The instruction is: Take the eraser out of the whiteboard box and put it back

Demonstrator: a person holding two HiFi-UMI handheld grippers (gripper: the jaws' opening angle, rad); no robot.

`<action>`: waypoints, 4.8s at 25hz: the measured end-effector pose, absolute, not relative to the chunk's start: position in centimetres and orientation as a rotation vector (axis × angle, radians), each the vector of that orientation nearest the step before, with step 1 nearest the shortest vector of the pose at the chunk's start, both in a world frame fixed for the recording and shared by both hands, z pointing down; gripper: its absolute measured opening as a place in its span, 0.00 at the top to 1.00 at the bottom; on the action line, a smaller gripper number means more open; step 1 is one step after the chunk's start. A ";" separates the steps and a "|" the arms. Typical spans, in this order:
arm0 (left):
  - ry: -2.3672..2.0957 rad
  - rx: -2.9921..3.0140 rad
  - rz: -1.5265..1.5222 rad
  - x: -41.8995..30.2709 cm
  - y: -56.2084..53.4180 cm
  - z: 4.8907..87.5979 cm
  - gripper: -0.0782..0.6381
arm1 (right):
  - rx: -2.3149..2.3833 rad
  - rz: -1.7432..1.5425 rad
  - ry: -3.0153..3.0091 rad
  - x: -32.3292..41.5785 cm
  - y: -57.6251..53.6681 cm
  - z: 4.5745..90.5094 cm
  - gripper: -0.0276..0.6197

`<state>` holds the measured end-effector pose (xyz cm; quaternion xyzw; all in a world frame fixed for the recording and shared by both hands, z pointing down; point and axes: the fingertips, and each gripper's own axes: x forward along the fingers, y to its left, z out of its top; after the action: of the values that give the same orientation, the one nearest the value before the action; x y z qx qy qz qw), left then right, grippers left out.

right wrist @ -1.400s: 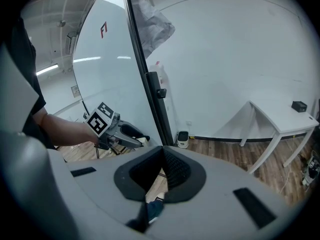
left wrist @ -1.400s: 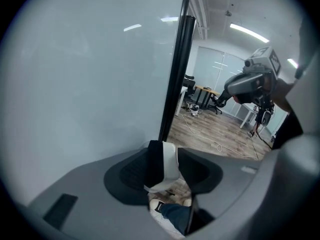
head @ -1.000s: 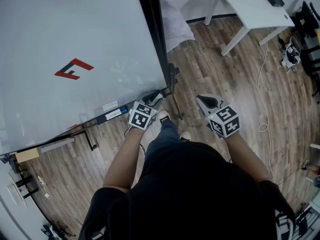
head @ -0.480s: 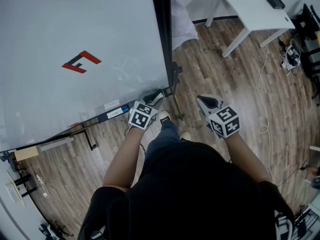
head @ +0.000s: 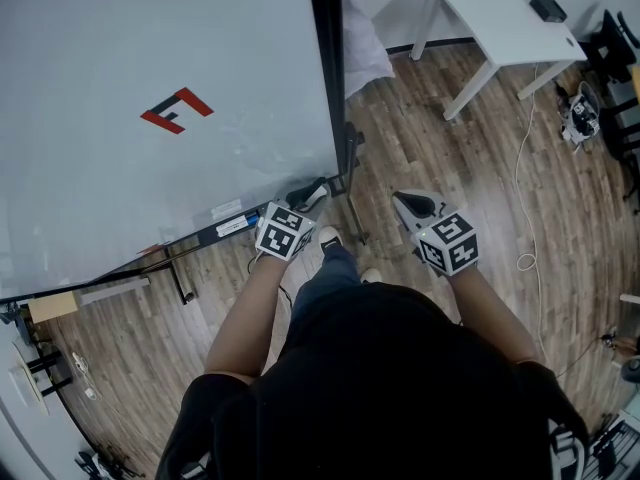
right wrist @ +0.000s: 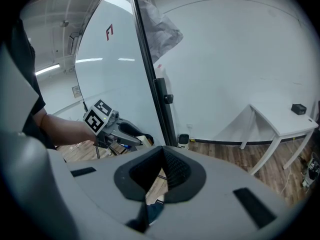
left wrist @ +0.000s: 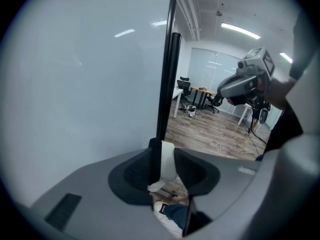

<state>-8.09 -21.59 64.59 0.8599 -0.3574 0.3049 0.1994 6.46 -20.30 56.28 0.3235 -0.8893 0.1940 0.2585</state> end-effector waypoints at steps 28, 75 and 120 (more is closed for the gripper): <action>-1.157 2.501 0.758 -8.8 -18.2 57.8 0.69 | 0.893 0.434 -2.460 7.8 -16.4 52.5 0.97; -1.317 2.363 0.731 -11.0 -6.2 58.6 0.69 | 0.776 0.390 -2.472 9.2 -9.3 53.7 0.97; -1.209 2.500 0.713 -8.3 -18.6 55.2 0.69 | 0.852 0.471 -2.433 9.8 -15.2 55.5 0.97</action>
<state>-8.32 -18.63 55.24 0.8637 -0.4179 0.2464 0.1369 9.78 -15.24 55.49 0.3143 -0.8970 0.1736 0.2577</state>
